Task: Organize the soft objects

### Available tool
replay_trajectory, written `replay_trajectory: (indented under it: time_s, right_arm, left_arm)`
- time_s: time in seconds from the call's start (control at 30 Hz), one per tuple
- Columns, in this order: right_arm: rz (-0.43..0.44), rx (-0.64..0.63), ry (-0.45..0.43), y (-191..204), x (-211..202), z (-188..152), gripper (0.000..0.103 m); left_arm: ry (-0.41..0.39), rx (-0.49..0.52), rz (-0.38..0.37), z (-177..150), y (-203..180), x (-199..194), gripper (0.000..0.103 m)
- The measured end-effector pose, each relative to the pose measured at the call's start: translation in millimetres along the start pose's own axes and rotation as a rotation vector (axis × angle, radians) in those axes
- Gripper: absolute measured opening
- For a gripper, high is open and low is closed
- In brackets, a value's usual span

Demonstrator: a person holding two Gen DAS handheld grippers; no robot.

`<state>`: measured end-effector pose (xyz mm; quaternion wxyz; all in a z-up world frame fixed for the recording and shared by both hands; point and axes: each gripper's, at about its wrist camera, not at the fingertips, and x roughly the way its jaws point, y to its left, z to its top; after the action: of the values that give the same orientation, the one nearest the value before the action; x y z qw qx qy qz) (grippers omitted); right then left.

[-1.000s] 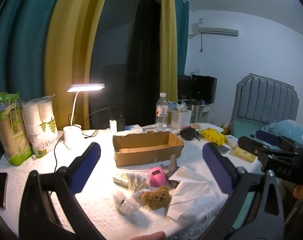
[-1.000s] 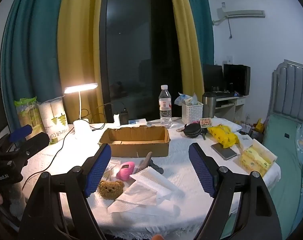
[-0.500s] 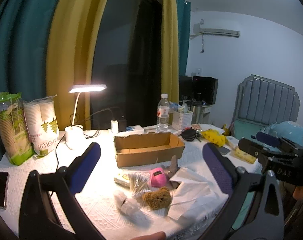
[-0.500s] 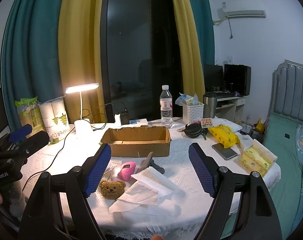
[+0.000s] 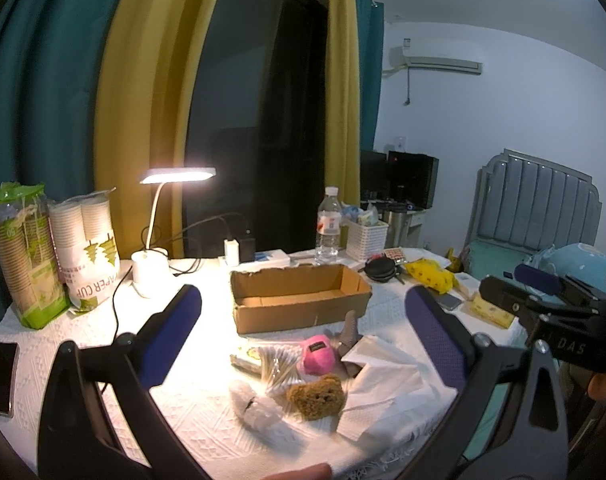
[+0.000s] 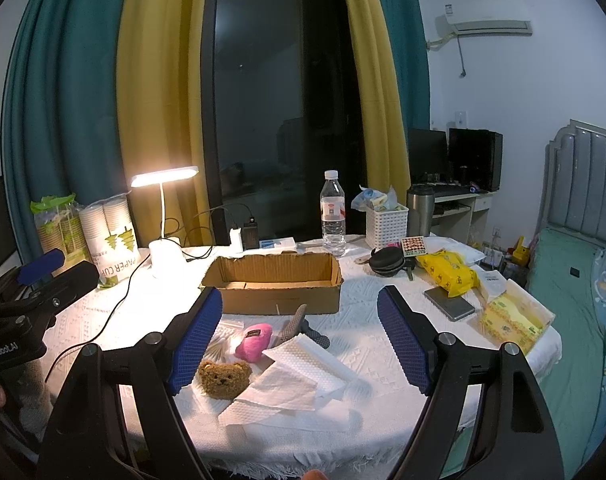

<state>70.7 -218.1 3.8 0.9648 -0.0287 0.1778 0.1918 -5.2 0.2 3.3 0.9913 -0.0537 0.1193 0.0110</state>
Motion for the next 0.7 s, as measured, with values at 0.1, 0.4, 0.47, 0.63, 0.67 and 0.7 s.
replay_trajectory:
  time_s: [0.1, 0.4, 0.47, 0.63, 0.67, 0.7]
  right_arm:
    - [0.0, 0.0, 0.001, 0.2, 0.1, -0.2, 0.083]
    - [0.0, -0.001, 0.001, 1.3, 0.0, 0.0, 0.083]
    - [-0.001, -0.002, 0.002, 1.5, 0.2, 0.0, 0.083]
    - [-0.001, -0.002, 0.003, 1.5, -0.3, 0.4, 0.083]
    - [-0.001, -0.002, 0.003, 1.5, -0.3, 0.4, 0.083]
    - [-0.001, -0.003, 0.003, 1.5, -0.3, 0.4, 0.083]
  left_arm:
    - [0.002, 0.0, -0.002, 0.4, 0.1, 0.1, 0.103]
    - [0.002, 0.0, -0.001, 0.7, 1.0, 0.3, 0.103]
    - [0.002, -0.001, -0.002, 0.7, 1.3, 0.0, 0.103]
    - [0.002, 0.001, -0.001, 0.7, 1.8, 0.3, 0.103]
    - [0.002, 0.001, -0.001, 0.6, 2.0, 0.0, 0.103]
    - [0.001, 0.0, -0.001, 0.6, 1.8, 0.2, 0.103]
